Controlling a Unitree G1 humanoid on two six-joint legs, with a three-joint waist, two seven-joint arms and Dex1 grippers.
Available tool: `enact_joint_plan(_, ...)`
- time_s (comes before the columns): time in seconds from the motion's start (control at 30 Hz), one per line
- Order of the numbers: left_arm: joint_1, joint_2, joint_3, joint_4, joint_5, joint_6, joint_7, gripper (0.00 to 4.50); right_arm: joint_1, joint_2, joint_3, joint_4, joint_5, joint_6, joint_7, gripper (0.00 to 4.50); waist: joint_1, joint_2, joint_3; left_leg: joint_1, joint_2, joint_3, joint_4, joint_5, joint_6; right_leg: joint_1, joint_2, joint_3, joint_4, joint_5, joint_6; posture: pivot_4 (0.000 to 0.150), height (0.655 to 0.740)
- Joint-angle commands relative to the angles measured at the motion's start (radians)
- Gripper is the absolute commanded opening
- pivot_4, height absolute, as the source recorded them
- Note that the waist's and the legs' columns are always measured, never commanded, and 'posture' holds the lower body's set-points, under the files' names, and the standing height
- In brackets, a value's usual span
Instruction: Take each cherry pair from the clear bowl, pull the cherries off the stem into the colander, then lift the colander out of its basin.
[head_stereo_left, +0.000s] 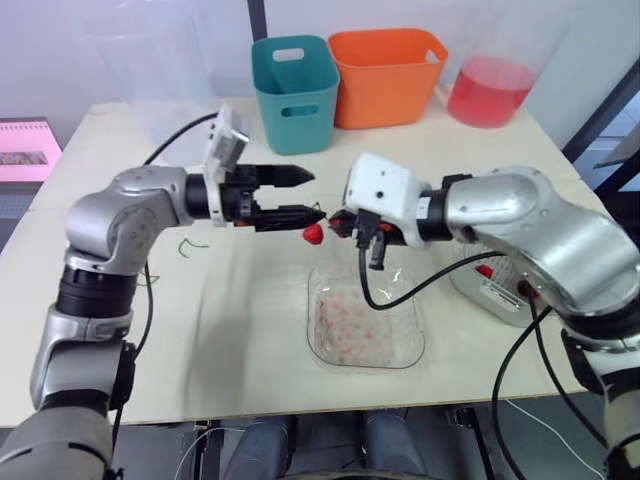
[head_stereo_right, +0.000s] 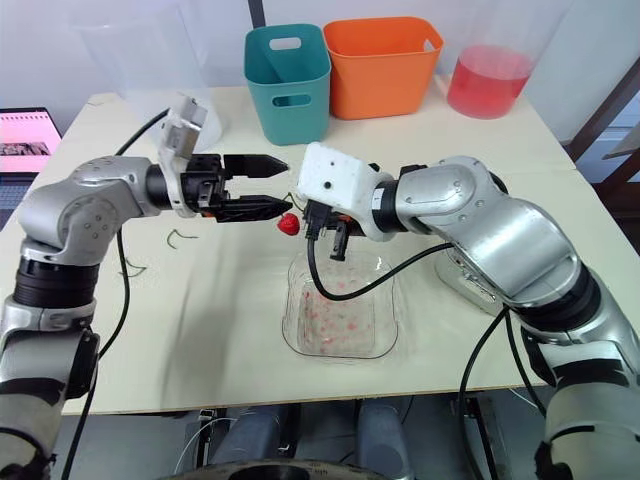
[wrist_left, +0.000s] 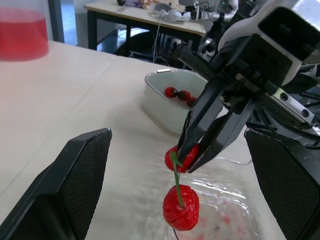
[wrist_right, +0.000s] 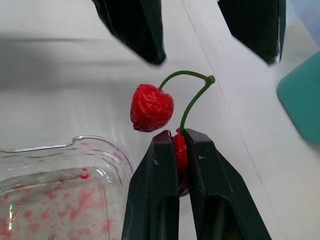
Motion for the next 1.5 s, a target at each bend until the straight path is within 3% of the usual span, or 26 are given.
enact_joint_plan(0.03, -0.043, -0.011, 0.007, 0.022, 0.014, -0.011, -0.018, 4.5, -0.017, 0.009, -0.022, -0.024, -0.017, -0.007, -0.012, 0.27, 0.001, 0.0, 0.0, 0.0, 0.0, 0.0, 0.0, 0.0, 0.0, 0.0, 0.0, 0.0, 0.0, 0.0, 0.0, 0.15, 0.74)
enact_joint_plan(0.07, -0.047, -0.015, 0.004, 0.028, 0.019, -0.012, -0.022, 4.5, -0.016, 0.01, -0.023, -0.026, -0.019, -0.006, -0.013, 0.27, 0.001, 0.0, 0.0, 0.0, 0.0, 0.0, 0.0, 0.0, 0.0, 0.0, 0.0, 0.0, 0.0, 0.0, 0.0, 0.15, 0.74)
enact_joint_plan(0.17, -0.055, -0.026, 0.0, 0.042, 0.029, -0.008, -0.034, 3.6, -0.015, 0.011, -0.025, -0.029, -0.022, -0.002, -0.015, 0.23, 0.001, 0.0, 0.0, 0.0, 0.0, 0.0, 0.0, 0.0, 0.0, 0.0, 0.0, 0.0, 0.0, 0.0, 0.0, 0.15, 0.74)
enact_joint_plan(0.4, -0.045, -0.033, -0.01, 0.048, 0.045, 0.006, -0.067, 0.13, -0.02, 0.017, -0.031, -0.032, -0.022, 0.01, -0.02, 0.23, 0.001, 0.0, 0.0, 0.0, 0.0, 0.0, 0.0, 0.0, 0.0, 0.0, 0.0, 0.0, 0.0, 0.0, 0.0, 0.15, 0.74)
enact_joint_plan(0.43, -0.045, -0.033, -0.009, 0.048, 0.039, 0.016, -0.074, 0.02, -0.02, 0.018, -0.031, -0.032, -0.022, 0.011, -0.02, 0.23, 0.001, 0.0, 0.0, 0.0, 0.0, 0.0, 0.0, 0.0, 0.0, 0.0, 0.0, 0.0, 0.0, 0.0, 0.0, 0.15, 0.74)
enact_joint_plan(1.1, -0.037, -0.043, 0.002, 0.066, 0.084, -0.037, -0.081, 0.02, -0.007, 0.013, -0.05, -0.023, -0.004, 0.01, -0.002, 0.23, 0.001, 0.0, 0.0, 0.0, 0.0, 0.0, 0.0, 0.0, 0.0, 0.0, 0.0, 0.0, 0.0, 0.0, 0.0, 0.15, 0.74)
enact_joint_plan(1.13, -0.04, -0.04, 0.002, 0.067, 0.088, -0.042, -0.085, 0.0, 0.0, 0.012, -0.065, -0.023, 0.009, 0.018, 0.004, 0.88, 0.001, 0.0, 0.0, 0.0, 0.0, 0.0, 0.0, 0.0, 0.0, 0.0, 0.0, 0.0, 0.0, 0.0, 0.0, 0.15, 0.74)
enact_joint_plan(1.2, -0.049, -0.031, 0.004, 0.068, 0.093, -0.049, -0.098, 0.0, 0.012, 0.017, -0.124, -0.018, 0.053, 0.051, 0.016, 1.61, 0.002, 0.0, 0.0, 0.0, 0.0, 0.0, 0.0, 0.0, 0.0, 0.0, 0.0, 0.0, 0.0, 0.0, 0.0, 0.15, 0.74)
enact_joint_plan(1.37, -0.073, -0.012, 0.01, 0.057, 0.088, -0.045, -0.122, 0.0, 0.018, 0.053, -0.273, 0.037, 0.149, 0.137, 0.011, 4.26, 0.003, 0.0, 0.0, 0.0, 0.0, 0.0, 0.0, 0.0, 0.0, 0.0, 0.0, 0.0, 0.0, 0.0, 0.0, 0.15, 0.74)
enact_joint_plan(1.5, -0.081, 0.005, 0.002, 0.03, 0.089, -0.045, -0.143, 0.0, 0.03, 0.069, -0.345, 0.071, 0.218, 0.205, 0.008, 4.43, 0.002, 0.0, 0.0, 0.0, 0.0, 0.0, 0.0, 0.0, 0.0, 0.0, 0.0, 0.0, 0.0, 0.0, 0.0, 0.15, 0.74)
